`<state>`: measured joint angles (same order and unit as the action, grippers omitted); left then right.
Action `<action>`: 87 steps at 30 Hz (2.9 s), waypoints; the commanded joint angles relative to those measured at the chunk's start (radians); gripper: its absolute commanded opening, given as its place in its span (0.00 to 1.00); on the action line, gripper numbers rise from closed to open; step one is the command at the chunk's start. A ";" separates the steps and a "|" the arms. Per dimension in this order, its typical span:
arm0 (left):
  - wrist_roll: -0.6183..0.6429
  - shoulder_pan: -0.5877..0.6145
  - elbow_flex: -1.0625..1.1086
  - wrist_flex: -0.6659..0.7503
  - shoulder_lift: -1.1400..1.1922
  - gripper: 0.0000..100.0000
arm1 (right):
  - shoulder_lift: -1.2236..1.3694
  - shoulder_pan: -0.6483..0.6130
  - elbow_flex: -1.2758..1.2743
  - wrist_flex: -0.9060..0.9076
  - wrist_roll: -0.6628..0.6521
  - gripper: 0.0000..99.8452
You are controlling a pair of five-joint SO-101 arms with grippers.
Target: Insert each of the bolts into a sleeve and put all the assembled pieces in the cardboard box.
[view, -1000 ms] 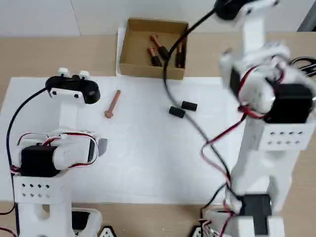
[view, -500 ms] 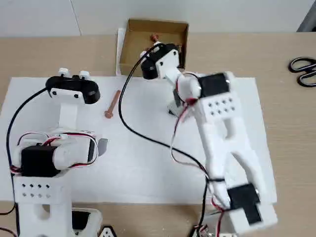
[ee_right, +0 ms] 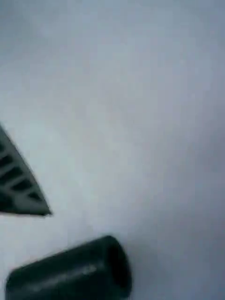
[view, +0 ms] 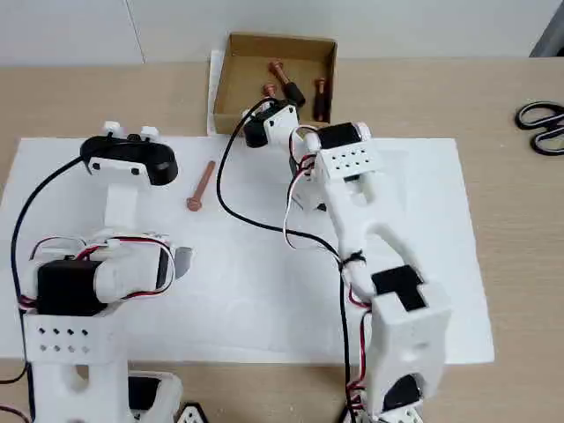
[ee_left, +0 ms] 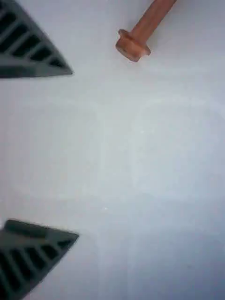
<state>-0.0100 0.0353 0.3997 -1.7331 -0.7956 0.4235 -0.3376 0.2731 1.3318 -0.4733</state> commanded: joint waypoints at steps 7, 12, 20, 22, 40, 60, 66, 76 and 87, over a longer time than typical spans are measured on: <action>-0.002 0.005 -0.004 0.002 -0.011 0.20 | 0.162 -0.001 0.172 -0.007 -0.009 0.14; -0.002 0.005 -0.004 0.002 -0.011 0.20 | 0.225 0.007 0.187 -0.007 -0.015 0.14; -0.002 0.005 -0.004 0.002 -0.011 0.20 | 0.249 0.007 0.189 0.035 -0.028 0.13; -0.002 0.005 -0.004 0.002 -0.011 0.20 | 0.248 0.007 0.189 0.054 -0.026 0.13; -0.002 0.005 -0.004 0.002 -0.011 0.20 | 0.248 0.045 0.483 0.354 0.239 0.01; -0.002 0.005 -0.004 0.002 -0.011 0.20 | 0.252 0.053 0.232 0.352 0.281 0.15; -0.002 0.005 -0.004 0.002 -0.011 0.20 | 0.255 0.053 0.232 0.348 0.279 0.15; -0.002 0.003 -0.004 0.002 -0.011 0.20 | 0.259 0.024 0.233 0.312 0.282 0.15; -0.002 0.003 -0.004 0.002 -0.011 0.20 | 0.248 0.031 0.238 0.335 0.275 0.00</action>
<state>-0.0115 0.0353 0.3997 -1.7331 -0.7956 0.6889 -0.2992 0.5033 1.6571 -0.2018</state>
